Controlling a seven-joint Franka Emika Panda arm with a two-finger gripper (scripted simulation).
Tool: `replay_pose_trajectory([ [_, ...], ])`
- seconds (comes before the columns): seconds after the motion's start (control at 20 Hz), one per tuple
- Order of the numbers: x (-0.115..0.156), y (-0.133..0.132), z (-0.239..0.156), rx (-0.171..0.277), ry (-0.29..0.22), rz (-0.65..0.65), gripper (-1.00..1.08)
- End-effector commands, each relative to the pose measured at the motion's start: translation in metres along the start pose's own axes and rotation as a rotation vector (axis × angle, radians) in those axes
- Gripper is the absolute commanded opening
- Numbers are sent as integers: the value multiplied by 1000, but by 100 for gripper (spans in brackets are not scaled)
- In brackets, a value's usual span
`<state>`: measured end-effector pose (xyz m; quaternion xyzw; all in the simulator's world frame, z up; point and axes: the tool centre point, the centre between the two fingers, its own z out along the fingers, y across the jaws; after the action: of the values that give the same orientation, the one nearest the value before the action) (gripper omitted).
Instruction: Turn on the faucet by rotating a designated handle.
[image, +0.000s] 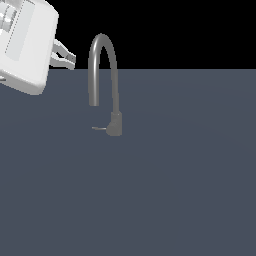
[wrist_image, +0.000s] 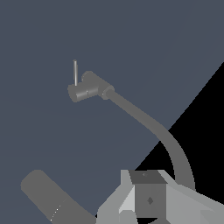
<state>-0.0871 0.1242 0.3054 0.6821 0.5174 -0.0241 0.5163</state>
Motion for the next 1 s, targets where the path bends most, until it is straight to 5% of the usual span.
replay_pose_trajectory([
  [0.0,10,-5,4,-45,0,-45,-100],
  [0.95,72,-44,41,-362,-12,-369,-100],
])
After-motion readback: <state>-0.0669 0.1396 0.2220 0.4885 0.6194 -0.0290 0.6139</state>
